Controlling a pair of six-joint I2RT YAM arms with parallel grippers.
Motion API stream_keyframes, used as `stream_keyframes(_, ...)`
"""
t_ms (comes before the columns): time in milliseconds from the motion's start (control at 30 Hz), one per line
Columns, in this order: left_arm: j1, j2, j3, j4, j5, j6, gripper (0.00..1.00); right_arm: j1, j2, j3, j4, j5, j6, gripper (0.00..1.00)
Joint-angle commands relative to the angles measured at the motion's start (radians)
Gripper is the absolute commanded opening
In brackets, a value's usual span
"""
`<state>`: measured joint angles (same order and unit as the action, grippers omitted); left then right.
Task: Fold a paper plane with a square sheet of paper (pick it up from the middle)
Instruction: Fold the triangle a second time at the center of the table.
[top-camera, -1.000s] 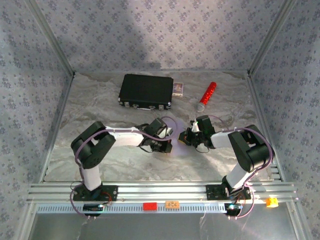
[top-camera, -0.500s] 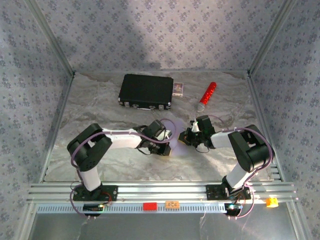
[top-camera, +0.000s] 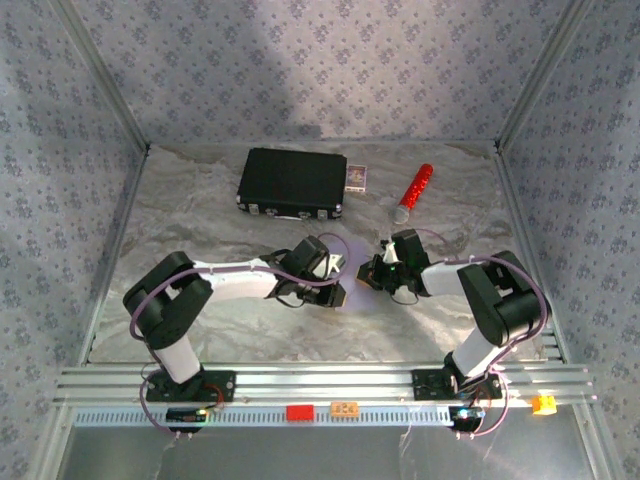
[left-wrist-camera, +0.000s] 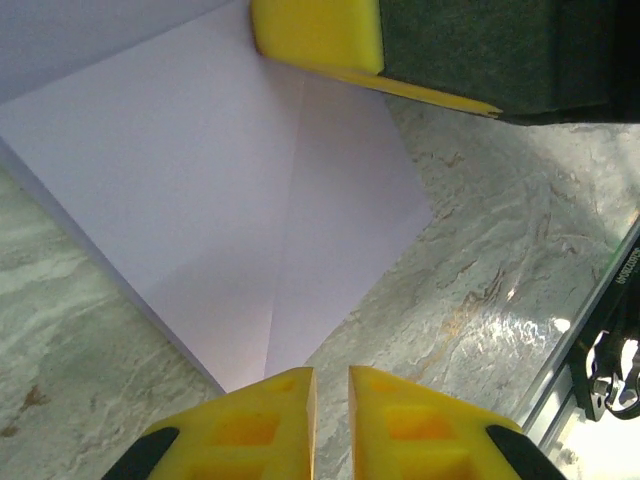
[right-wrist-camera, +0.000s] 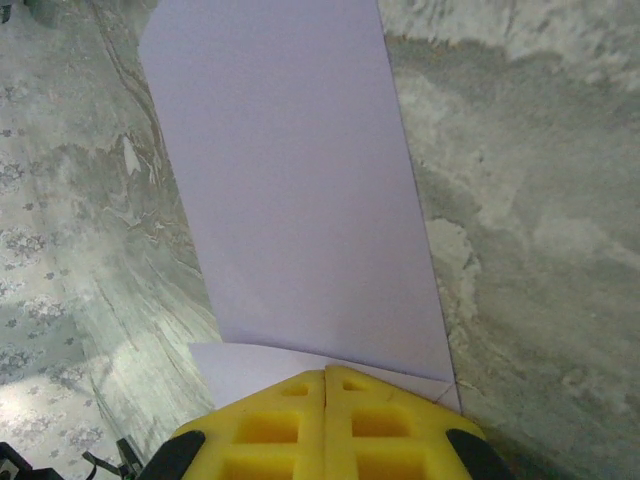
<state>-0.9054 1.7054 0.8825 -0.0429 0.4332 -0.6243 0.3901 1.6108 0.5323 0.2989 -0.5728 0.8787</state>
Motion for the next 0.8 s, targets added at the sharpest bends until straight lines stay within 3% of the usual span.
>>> stream_keyframes(0,-0.004,0.012,-0.001,0.011,0.008,-0.012,0.11,0.010,-0.031,0.023,-0.035,0.011,-0.016,0.08)
stream_keyframes(400,-0.004,0.114,0.006,-0.001,0.028,-0.014,0.03,0.044,-0.061,0.011,-0.050,0.000,-0.015,0.09)
stream_keyframes(767,-0.005,0.111,0.005,-0.029,0.005,-0.010,0.00,0.092,-0.053,0.007,-0.040,-0.026,-0.011,0.06)
